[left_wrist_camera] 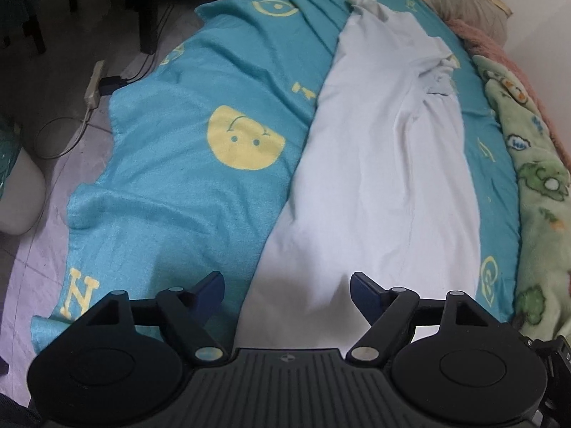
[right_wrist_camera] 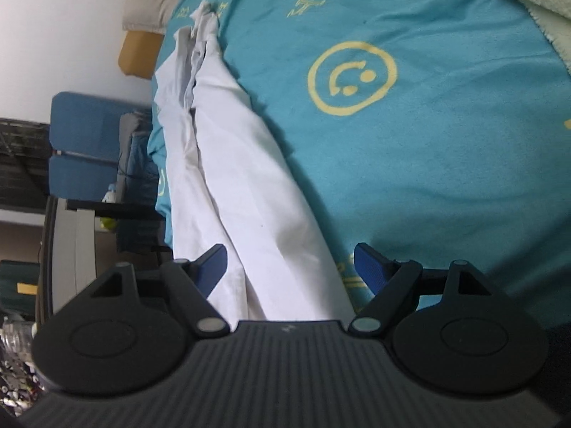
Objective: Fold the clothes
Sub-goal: 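Grasp the shirt hem with the right gripper while the left gripper grasps it too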
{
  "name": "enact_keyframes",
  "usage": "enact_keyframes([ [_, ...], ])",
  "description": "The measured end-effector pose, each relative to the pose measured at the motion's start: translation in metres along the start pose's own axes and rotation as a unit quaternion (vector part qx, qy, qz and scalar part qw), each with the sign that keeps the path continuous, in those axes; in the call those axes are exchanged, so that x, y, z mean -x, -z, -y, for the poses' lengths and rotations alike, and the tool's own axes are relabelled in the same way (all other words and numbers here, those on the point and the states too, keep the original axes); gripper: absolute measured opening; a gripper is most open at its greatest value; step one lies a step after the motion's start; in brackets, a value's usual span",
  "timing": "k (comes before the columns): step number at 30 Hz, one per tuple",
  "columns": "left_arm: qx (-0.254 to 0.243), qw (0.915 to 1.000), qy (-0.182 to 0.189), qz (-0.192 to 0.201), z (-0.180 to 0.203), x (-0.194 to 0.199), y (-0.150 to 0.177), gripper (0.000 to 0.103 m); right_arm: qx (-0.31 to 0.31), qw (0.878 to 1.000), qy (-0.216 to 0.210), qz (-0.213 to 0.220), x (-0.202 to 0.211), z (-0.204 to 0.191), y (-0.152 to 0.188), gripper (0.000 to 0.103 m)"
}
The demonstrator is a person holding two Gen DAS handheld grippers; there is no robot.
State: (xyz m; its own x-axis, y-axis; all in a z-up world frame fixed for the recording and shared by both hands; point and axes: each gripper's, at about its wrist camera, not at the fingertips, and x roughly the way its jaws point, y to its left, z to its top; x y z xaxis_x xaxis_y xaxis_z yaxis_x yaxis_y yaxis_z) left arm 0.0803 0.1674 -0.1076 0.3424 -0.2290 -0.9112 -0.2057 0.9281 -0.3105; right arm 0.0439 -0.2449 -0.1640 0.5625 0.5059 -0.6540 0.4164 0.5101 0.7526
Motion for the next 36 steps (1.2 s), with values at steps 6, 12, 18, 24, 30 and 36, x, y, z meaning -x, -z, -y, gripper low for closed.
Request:
enact_keyframes([
  [6, 0.024, 0.9987, -0.006, -0.044, -0.006, -0.016, 0.004, 0.080, 0.033, 0.999, 0.025, -0.035, -0.011, -0.009, 0.008, 0.045],
  [12, 0.011, 0.9978, -0.002, -0.065, -0.002, -0.018, 0.013, 0.079, 0.083, 0.992, 0.082, -0.041, -0.015, -0.019, 0.019, 0.042],
  [18, 0.012, 0.9972, -0.032, -0.067, -0.001, -0.017, 0.020, 0.073, 0.091, 0.990, 0.097, -0.039, -0.013, -0.018, 0.022, 0.043],
  [24, 0.012, 0.9973, -0.020, -0.069, -0.001, -0.015, 0.024, 0.058, 0.119, 0.986, 0.110, -0.044, -0.014, -0.024, 0.027, 0.043],
  [30, -0.008, 0.9962, -0.012, -0.086, 0.005, -0.015, 0.032, 0.053, 0.139, 0.982, 0.117, -0.044, -0.014, -0.029, 0.032, 0.043],
  [36, -0.017, 0.9959, -0.014, -0.088, 0.009, -0.011, 0.039, 0.043, 0.162, 0.978, 0.125, -0.049, -0.018, -0.035, 0.037, 0.042],
])
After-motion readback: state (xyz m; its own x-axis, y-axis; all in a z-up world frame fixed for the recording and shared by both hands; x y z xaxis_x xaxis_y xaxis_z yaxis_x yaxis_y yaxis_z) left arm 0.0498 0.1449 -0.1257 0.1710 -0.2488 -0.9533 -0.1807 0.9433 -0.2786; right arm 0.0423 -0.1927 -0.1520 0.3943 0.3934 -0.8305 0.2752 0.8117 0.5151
